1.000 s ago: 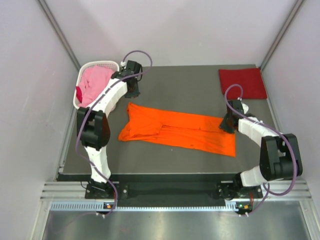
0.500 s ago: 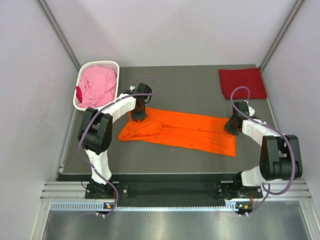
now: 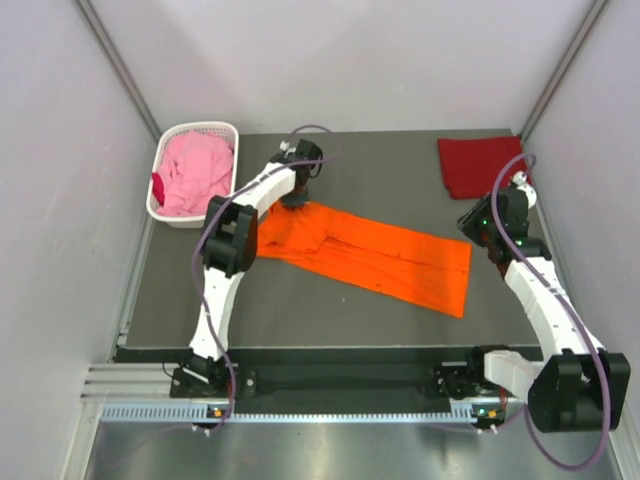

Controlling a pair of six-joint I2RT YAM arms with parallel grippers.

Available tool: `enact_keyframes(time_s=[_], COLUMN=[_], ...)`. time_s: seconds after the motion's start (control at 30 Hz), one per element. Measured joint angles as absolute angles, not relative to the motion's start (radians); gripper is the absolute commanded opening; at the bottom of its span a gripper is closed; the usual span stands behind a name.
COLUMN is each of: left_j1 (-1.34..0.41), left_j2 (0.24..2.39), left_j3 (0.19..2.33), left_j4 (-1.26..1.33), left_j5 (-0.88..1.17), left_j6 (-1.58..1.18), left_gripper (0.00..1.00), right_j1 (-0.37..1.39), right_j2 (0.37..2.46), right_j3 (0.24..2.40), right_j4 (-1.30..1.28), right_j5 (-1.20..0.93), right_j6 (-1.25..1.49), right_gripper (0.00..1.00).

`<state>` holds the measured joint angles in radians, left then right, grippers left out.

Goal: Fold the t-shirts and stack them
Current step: Fold the tshirt

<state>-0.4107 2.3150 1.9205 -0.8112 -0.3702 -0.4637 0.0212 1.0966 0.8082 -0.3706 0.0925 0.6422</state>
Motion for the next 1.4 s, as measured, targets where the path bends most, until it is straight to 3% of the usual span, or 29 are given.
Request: enact_keyframes(time_s=[0.17, 0.33, 0.57, 0.7, 0.93, 1.13, 1.4], left_j1=[-0.39, -0.353, -0.389, -0.477, -0.706, -0.804, -0.896], left_j2=[2.52, 2.584, 2.424, 2.234, 1.867, 1.937, 2.066], left_j3=[2.246, 2.312, 2.062, 1.909, 1.52, 1.462, 1.463], left_j4=[-0.716, -0.501, -0.342, -0.336, -0.186, -0.164, -0.244], left_j5=[-0.301, -0.079, 0.079, 0.028, -0.031, -0.027, -0.073], left_j6=[-0.437, -0.457, -0.469, -0.446, -0.49, -0.554, -0.624], left_gripper=[0.25, 0.27, 0.31, 0.31, 0.15, 0.06, 0.03], right_j1=[0.022, 0.031, 0.041, 0.042, 0.035, 0.035, 0.034], right_j2=[1.069, 1.11, 1.139, 1.132, 1.087, 1.028, 1.015], right_j3=[0.819, 0.85, 0.883, 0.885, 0.893, 0.939, 0.944], right_j4=[-0.322, -0.306, -0.321, -0.365, -0.474, -0.516, -0.532], right_j5=[0.065, 0.058, 0.044, 0.029, -0.06, -0.104, -0.12], right_j6=[0.661, 0.661, 0.62, 0.601, 0.57, 0.557, 0.542], right_gripper=[0.33, 0.33, 0.35, 0.36, 0.37, 0.37, 0.37])
